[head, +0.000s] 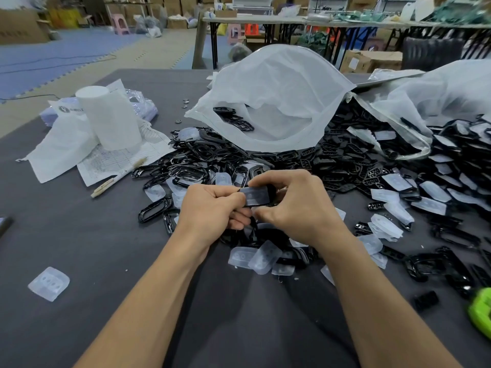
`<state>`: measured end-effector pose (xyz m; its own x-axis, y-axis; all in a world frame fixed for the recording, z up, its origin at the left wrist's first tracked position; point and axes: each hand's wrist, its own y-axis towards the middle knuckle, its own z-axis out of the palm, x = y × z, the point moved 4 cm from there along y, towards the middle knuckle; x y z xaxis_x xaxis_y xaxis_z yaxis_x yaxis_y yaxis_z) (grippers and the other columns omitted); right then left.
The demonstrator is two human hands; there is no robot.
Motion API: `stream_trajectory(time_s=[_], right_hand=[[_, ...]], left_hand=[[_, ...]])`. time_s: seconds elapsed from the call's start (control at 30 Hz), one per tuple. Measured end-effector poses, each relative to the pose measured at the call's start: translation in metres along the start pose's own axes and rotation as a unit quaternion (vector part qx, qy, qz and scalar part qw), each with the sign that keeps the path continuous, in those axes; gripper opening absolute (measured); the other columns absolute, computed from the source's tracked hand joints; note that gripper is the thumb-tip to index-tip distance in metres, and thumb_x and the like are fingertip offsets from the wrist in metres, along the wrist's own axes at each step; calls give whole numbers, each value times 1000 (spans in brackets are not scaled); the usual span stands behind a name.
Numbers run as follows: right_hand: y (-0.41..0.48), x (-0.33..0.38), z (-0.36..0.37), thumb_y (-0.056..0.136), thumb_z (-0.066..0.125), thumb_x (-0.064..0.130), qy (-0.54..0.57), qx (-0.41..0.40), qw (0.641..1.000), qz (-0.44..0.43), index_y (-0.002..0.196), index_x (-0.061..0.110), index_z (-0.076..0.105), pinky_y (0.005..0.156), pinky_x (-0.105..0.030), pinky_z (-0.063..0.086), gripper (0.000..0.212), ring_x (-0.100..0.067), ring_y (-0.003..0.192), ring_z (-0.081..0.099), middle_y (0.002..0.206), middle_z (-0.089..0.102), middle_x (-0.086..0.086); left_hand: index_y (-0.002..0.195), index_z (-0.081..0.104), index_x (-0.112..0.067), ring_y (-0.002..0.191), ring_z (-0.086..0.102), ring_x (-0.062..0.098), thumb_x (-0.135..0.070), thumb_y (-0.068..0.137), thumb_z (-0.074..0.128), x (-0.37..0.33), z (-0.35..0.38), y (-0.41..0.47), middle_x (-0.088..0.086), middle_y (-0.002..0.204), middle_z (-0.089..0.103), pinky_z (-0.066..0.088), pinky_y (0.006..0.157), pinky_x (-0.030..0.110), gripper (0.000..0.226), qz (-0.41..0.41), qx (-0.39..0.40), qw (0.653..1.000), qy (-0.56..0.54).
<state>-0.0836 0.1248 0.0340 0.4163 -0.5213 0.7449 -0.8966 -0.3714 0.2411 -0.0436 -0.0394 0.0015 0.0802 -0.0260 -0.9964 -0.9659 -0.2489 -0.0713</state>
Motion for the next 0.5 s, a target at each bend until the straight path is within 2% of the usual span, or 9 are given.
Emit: stream_trajectory(time_s=[0.1,0.23,0.3,0.33,0.43,0.5], right_hand=[[0,3,-7,69,87,13,-40,-10,999,-12,100,31,81,72,0,41,37,18,81,61,82,71,26],[0,-33,-58,69,89,13,-95,-49,991,80,97,34,82,65,5,38,35,27,76,56,79,67,31],[-3,-62,-103,70,88,13,-160,-79,971,160,97,34,81,62,2,39,34,18,71,60,79,67,29],[-6,-76,-125,71,88,14,-190,-89,957,201,97,33,80,69,-6,44,33,10,75,63,85,71,23],[-14,-107,-171,71,88,14,-262,-80,913,302,104,27,79,89,-27,51,37,-19,100,69,110,77,0],[-18,-115,-180,70,88,14,-276,-82,905,313,117,23,77,95,-31,50,49,-26,110,68,119,75,-5]], left_hand=[[78,83,-15,55,68,17,-6,94,66,-2,6,-4,13,70,75,53,50,22,26,14,4,1000,-4],[80,82,-36,60,72,14,-37,89,71,-4,2,-8,2,74,78,55,55,24,15,63,-59,996,34],[80,80,-43,61,72,10,-45,84,68,-7,-3,-11,-7,71,77,57,61,28,13,100,-101,985,97],[80,79,-46,63,72,8,-47,83,66,-8,-4,-13,-11,70,76,57,64,29,13,112,-115,979,122],[82,77,-49,71,70,-3,-44,85,69,-13,-2,-20,-27,72,72,56,70,25,10,119,-149,963,188],[87,76,-47,79,66,-11,-38,87,72,-14,-1,-21,-35,78,70,54,75,18,10,122,-167,953,220]])
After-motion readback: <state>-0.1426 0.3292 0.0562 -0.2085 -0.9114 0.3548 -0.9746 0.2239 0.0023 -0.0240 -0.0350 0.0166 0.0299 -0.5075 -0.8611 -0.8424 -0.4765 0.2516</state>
